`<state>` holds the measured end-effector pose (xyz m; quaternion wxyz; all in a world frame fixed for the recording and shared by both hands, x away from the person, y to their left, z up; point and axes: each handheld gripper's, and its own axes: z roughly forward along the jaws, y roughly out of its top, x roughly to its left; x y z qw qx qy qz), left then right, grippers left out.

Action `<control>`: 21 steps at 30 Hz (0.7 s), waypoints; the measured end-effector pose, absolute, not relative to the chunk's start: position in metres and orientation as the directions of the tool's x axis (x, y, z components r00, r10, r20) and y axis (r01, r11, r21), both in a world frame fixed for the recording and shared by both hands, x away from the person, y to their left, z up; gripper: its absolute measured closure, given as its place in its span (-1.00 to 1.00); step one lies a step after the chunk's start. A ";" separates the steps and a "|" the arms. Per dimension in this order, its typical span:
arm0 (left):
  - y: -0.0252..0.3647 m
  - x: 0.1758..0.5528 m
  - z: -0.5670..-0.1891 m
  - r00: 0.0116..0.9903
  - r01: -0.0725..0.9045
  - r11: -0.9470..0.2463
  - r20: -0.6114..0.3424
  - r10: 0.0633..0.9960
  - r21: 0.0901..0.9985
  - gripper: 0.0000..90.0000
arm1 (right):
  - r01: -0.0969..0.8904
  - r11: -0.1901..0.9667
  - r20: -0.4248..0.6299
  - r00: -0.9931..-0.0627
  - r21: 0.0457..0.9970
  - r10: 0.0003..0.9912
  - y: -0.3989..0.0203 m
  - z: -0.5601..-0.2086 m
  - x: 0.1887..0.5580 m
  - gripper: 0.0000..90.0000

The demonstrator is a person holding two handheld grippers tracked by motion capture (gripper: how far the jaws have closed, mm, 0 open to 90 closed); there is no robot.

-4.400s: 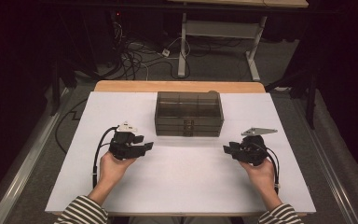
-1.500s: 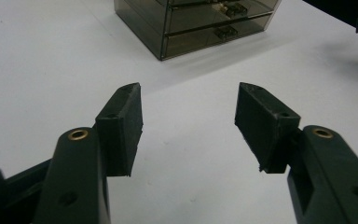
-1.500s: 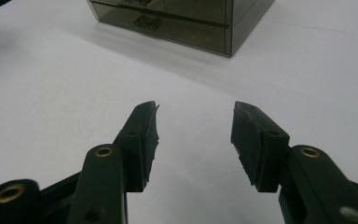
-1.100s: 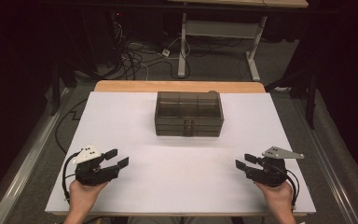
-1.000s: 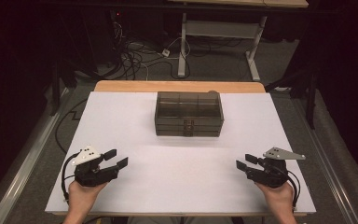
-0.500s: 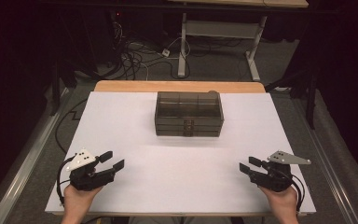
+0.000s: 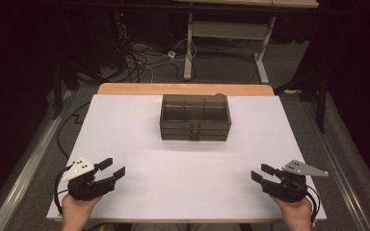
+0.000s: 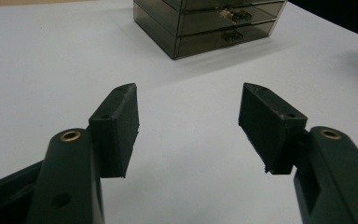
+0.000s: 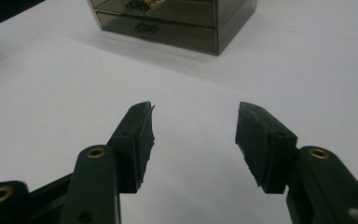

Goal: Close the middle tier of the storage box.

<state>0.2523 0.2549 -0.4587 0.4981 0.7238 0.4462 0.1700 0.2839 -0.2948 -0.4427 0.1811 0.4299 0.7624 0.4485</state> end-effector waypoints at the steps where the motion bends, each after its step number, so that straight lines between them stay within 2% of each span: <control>1: 0.255 0.252 -0.459 0.543 0.476 -0.104 -0.199 0.816 0.873 -0.18 | 0.492 0.226 0.110 -0.565 0.841 0.818 -0.296 -0.443 0.283 0.03; 21: 0.265 0.243 -0.464 0.527 0.478 -0.068 -0.224 0.820 0.876 -0.22 | 0.452 0.208 0.081 -0.541 0.867 0.837 -0.307 -0.449 0.270 -0.12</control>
